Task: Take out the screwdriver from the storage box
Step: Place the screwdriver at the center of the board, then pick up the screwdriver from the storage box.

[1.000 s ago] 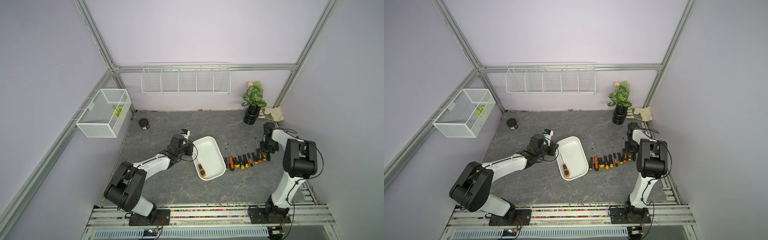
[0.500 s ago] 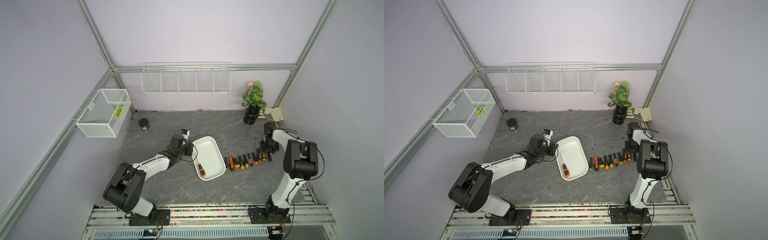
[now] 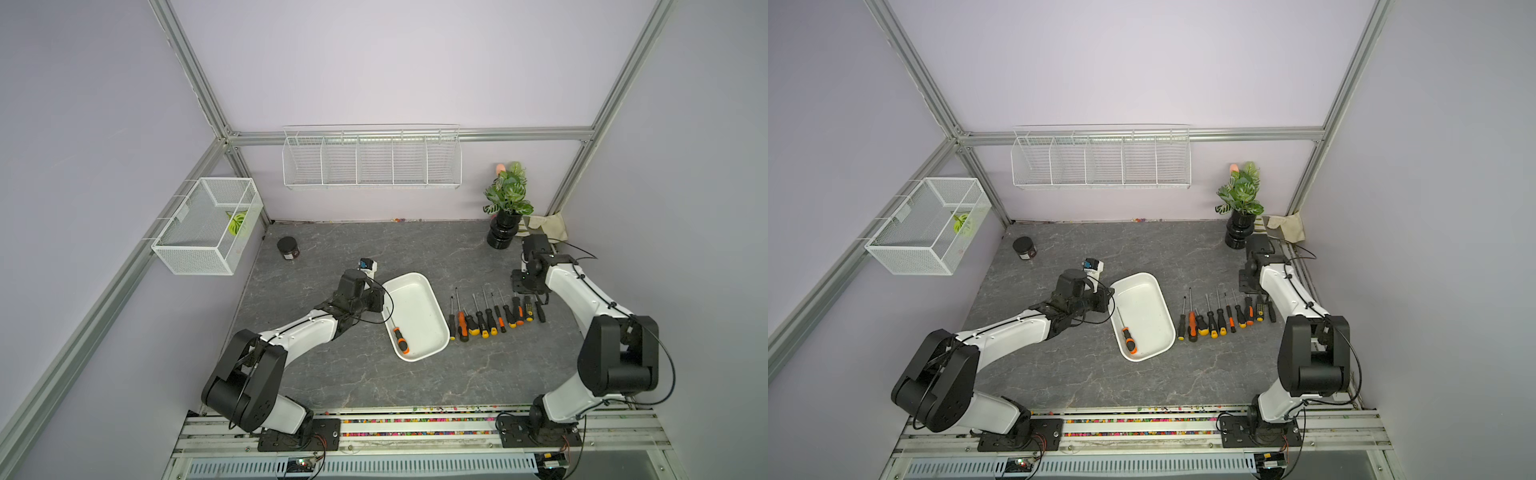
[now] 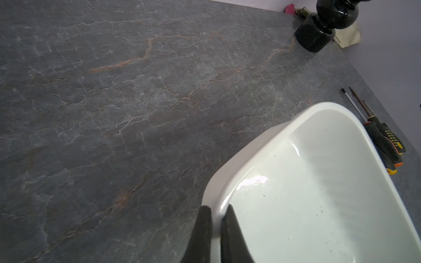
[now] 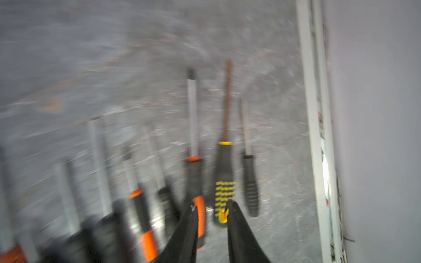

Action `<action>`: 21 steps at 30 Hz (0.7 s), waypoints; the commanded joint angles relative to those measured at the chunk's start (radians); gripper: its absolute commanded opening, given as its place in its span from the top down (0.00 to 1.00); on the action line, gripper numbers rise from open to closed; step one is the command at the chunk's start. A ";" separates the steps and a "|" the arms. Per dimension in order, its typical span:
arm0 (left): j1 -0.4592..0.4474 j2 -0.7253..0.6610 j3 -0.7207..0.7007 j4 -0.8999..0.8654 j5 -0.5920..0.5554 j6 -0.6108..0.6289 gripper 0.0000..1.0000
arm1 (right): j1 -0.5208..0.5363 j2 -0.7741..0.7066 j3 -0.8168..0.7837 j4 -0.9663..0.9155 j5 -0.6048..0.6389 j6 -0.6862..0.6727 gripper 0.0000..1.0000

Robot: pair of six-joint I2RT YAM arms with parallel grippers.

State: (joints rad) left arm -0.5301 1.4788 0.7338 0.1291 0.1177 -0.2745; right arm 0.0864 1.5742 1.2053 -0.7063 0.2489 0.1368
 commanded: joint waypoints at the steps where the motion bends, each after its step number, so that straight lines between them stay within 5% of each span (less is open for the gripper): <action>1: 0.008 -0.021 0.016 -0.047 -0.037 0.035 1.00 | 0.168 -0.097 -0.009 -0.058 -0.046 0.072 0.72; 9: 0.021 -0.056 0.034 -0.132 -0.107 0.034 1.00 | 0.625 -0.130 0.033 -0.029 -0.039 0.239 0.71; 21: 0.056 0.047 0.114 -0.254 -0.234 0.003 1.00 | 0.871 0.060 0.095 0.057 -0.079 0.277 0.71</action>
State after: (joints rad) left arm -0.4976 1.5043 0.8234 -0.0875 -0.0578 -0.2710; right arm 0.9215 1.5993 1.2621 -0.6849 0.1871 0.3923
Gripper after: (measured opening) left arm 0.088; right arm 0.294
